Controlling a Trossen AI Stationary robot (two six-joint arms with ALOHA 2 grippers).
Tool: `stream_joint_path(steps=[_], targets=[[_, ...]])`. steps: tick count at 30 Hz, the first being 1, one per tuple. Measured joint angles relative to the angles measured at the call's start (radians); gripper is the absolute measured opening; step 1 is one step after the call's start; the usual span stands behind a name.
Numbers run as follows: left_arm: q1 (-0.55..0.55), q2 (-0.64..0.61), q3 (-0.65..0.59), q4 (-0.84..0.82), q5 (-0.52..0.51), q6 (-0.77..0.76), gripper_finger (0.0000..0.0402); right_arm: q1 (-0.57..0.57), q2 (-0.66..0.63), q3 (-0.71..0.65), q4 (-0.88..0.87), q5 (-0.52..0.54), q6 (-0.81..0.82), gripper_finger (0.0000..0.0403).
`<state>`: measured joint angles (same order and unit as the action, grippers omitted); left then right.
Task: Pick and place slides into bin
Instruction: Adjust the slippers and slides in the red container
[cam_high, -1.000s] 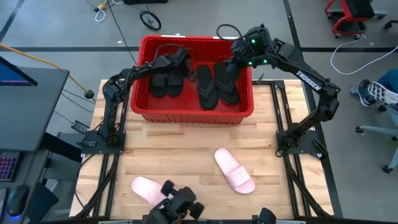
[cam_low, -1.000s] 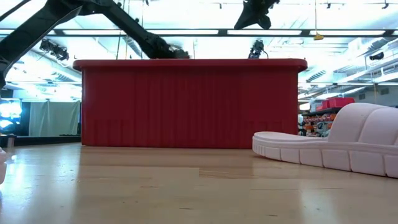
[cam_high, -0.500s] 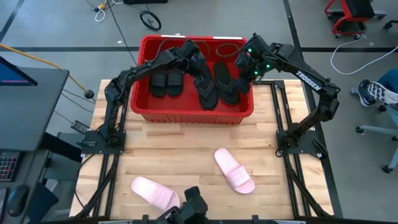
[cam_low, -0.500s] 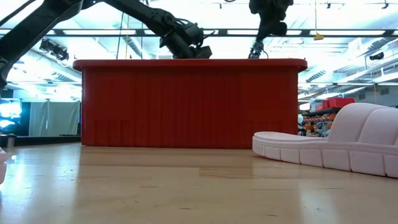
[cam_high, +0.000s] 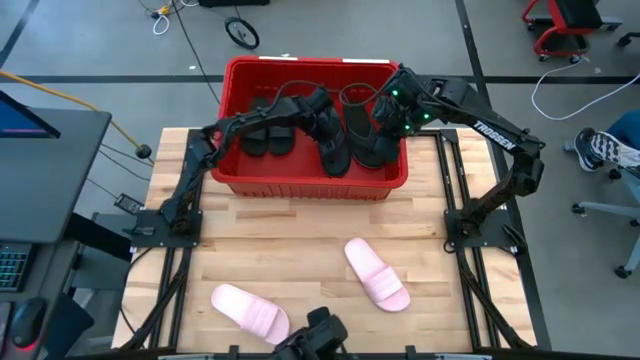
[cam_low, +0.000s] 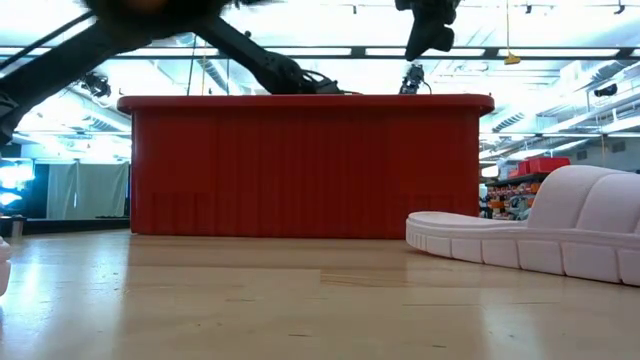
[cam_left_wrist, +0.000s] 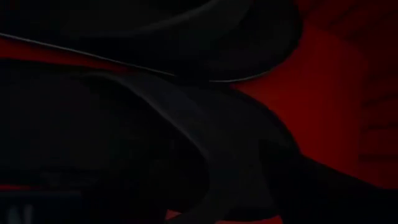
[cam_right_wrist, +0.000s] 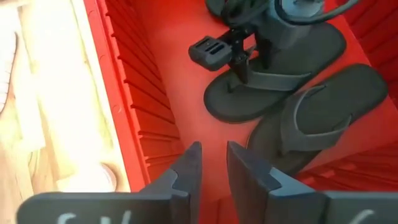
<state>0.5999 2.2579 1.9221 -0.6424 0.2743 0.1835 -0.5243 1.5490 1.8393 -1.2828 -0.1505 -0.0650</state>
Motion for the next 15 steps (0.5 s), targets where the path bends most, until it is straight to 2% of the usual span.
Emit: stream_joint_path(steps=[4,10,15], targets=[[-0.003,0.036,0.001,0.009,0.018,-0.041,0.0224,-0.001,0.000,0.000,0.003,0.002,0.010,0.0084],[0.000,0.044,0.001,0.067,-0.014,-0.062,0.0201,0.000,0.000,0.000,0.005,0.002,0.005,0.0084],[0.006,0.053,0.001,0.088,-0.011,-0.120,0.0158,-0.001,0.000,0.000,0.008,0.002,0.003,0.0083]])
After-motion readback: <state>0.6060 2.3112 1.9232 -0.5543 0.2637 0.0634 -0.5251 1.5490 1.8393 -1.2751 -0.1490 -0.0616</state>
